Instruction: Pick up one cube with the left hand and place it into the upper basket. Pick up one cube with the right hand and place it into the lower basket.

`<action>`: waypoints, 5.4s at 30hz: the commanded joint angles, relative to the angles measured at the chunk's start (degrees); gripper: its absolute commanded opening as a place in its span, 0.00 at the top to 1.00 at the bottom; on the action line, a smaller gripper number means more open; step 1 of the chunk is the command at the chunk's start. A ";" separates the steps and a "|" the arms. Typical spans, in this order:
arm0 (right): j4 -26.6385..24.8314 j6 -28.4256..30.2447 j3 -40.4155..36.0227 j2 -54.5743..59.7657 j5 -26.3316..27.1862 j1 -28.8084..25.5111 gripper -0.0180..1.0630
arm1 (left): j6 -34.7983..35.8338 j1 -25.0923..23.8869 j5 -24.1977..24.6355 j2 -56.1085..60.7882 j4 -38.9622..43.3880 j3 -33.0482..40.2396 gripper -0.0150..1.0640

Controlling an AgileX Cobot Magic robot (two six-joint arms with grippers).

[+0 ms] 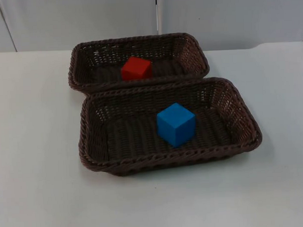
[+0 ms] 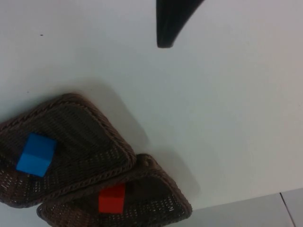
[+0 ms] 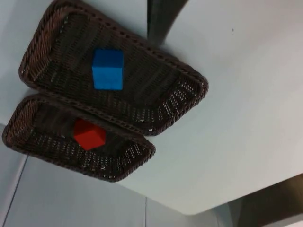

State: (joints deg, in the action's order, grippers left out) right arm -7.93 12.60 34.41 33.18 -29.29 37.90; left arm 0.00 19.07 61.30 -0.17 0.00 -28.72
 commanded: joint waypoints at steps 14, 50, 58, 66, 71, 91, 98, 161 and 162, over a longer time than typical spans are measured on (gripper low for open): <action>1.07 -4.19 -2.54 -13.15 -17.16 0.01 0.21 | 0.00 0.23 0.25 0.17 1.02 0.27 0.07; 6.74 -14.29 -4.92 -33.18 -32.49 0.01 0.21 | 0.00 0.23 0.25 0.17 1.88 0.36 0.07; 6.75 -14.56 -4.92 -33.18 -32.49 0.01 0.21 | 0.00 0.23 0.25 0.17 1.88 0.36 0.07; 6.83 -14.68 -4.92 -33.18 -32.49 0.01 0.01 | 0.00 0.23 0.25 0.17 1.88 0.36 0.07; 6.88 -14.68 -4.92 -33.18 -32.49 0.01 0.01 | 0.00 0.23 0.25 0.17 1.88 0.36 0.07; 6.62 -14.68 -4.92 -33.18 -32.49 -1.25 0.01 | 0.00 0.23 0.25 0.17 1.88 0.36 0.07; 6.20 -14.68 -4.92 -33.18 -32.39 -9.54 0.01 | 0.00 0.23 0.25 0.17 1.88 0.36 0.07; 6.32 -14.68 -4.92 -33.18 -32.39 -33.44 0.01 | 0.00 0.23 0.25 0.17 1.88 0.36 0.07; 6.32 -14.68 -4.92 -33.18 -32.39 -33.44 0.01 | 0.00 0.23 0.25 0.17 1.88 0.36 0.07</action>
State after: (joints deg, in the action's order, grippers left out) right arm -1.50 -1.97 29.64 0.26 -62.06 4.84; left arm 0.00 19.07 61.39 -0.17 2.33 -28.72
